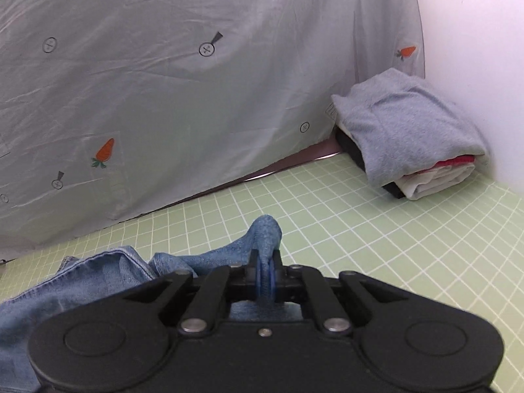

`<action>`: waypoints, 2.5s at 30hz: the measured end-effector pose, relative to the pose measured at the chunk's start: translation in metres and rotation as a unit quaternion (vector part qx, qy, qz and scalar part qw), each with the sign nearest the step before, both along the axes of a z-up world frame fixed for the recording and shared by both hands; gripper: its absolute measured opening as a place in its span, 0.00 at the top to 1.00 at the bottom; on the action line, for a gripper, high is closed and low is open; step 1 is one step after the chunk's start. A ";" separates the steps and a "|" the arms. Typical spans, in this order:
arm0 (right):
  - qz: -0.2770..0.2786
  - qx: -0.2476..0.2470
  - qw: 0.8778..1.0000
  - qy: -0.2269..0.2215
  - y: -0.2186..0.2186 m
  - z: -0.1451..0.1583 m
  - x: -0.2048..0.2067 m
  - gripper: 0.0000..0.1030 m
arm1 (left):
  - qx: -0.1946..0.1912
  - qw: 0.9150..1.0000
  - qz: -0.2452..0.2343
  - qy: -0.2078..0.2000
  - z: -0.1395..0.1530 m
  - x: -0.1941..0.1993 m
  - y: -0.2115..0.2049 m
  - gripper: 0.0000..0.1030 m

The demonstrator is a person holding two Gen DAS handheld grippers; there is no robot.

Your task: Fold clothes

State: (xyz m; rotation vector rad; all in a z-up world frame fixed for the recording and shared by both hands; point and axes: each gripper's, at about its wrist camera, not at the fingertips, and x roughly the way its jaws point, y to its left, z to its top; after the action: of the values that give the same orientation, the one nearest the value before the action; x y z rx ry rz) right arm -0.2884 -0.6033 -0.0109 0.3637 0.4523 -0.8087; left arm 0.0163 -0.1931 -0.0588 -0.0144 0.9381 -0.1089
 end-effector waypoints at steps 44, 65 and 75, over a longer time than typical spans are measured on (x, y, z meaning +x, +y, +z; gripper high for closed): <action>0.032 -0.058 0.973 0.222 0.018 -0.027 0.045 0.29 | 0.082 0.992 0.007 0.093 -0.054 -0.031 0.025 0.17; 0.227 0.050 0.963 0.136 -0.055 -0.054 0.088 0.29 | 0.076 0.983 0.138 0.092 -0.062 -0.070 -0.034 0.00; 0.343 0.130 0.921 0.132 -0.024 -0.083 0.191 0.40 | 0.028 0.983 0.158 0.094 -0.070 -0.072 -0.023 0.00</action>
State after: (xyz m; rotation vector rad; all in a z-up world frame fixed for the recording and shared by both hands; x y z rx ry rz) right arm -0.0977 -0.6269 -0.0934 0.3106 0.8850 -0.1054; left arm -0.0562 -0.2158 -0.1288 -0.1221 1.1154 0.2166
